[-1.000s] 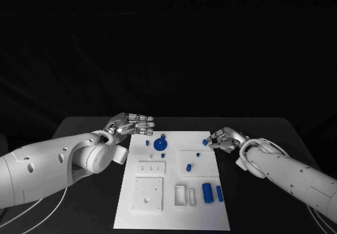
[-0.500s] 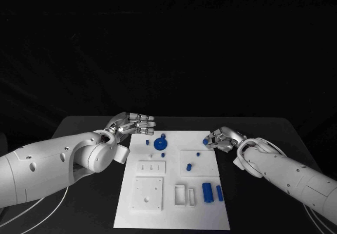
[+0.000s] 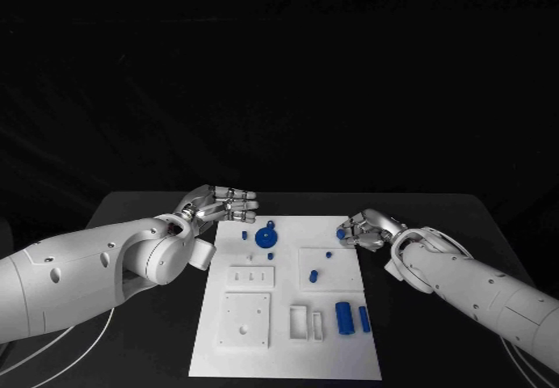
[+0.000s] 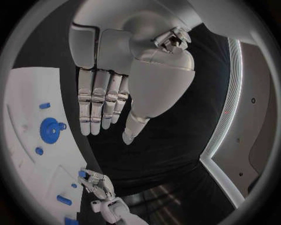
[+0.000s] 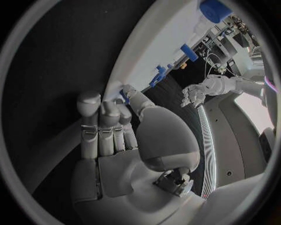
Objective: Assemble the parts on the task board
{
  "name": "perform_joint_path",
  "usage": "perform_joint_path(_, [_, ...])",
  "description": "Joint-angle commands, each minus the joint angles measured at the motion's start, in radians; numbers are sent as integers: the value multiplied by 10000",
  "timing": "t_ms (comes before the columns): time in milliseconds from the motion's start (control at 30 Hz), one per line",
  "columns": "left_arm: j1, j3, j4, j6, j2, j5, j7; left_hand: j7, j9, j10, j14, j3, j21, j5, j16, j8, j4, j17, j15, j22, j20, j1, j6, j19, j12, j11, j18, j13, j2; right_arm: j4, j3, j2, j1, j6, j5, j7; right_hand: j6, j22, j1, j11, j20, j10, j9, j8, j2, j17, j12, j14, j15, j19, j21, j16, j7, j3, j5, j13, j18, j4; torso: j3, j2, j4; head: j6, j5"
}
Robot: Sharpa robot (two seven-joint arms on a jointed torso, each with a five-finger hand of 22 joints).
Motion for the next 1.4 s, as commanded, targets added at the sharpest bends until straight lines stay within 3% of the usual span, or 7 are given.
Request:
perform_joint_path(33, [2,5,6,152,28,-40,35,-3,-11,-69,24,2,20,-41,-19,-4,55,4,-13,-7,-5,-9,-89,17,42,-10,56,14,18,-47,-18,44,-34,98,-189,-85,2,805,5,7,46,-25,4,4,52,-2,14,2,34,505,-4,37,1,-25,-64,-1,69,37,12,-1,3,9,8])
perform_joint_path(567, [3,5,5,156,34,-38,1,-6,-9,-63,25,8,16,-45,-18,0,66,4,-14,-9,-7,8,-61,19,42,-12,57,14,29,-205,-18,184,-29,60,-226,-66,74,804,-29,1,44,-18,6,8,114,-8,27,0,31,505,-3,33,-16,-14,-286,1,62,46,10,0,-4,-15,28])
perform_joint_path(767, [3,5,4,166,41,-38,-9,-6,-9,-63,25,8,16,-45,-18,0,66,4,-14,-9,-7,8,-61,19,42,-12,57,14,29,-232,-18,215,-24,34,-227,-86,127,804,-20,-5,41,-4,9,11,160,3,43,4,27,510,-9,45,-39,-409,-362,5,60,135,9,-7,-2,-16,27])
perform_joint_path(933, [3,5,2,165,42,-38,-14,-6,-9,-63,25,8,16,-45,-18,0,66,4,-14,-9,-7,8,-61,19,42,-12,57,14,29,-249,-18,232,-21,10,-227,-96,515,808,-79,-62,15,12,17,6,200,8,54,14,-10,513,16,51,-141,-564,-366,14,37,195,11,-4,-6,-13,26])
perform_joint_path(1200, [4,5,9,166,36,-38,-28,-6,-9,-63,25,8,16,-45,-18,0,66,4,-14,-9,-7,8,-61,19,42,-12,57,14,29,-281,-19,262,-21,-89,-204,-79,1431,807,-63,-223,-103,59,78,28,369,12,53,25,-133,517,27,27,-440,-847,-465,34,-68,266,21,-2,-8,-15,25])
perform_joint_path(1400, [4,5,12,170,33,-38,-34,-6,-9,-63,25,8,16,-45,-18,0,66,4,-14,-9,-7,8,-61,19,42,-12,57,14,29,-274,-19,265,-21,-278,-166,-82,1755,806,-26,-285,-174,81,90,22,496,33,31,38,-189,524,29,15,-542,-1003,-567,45,-136,274,17,-5,-8,-18,29])
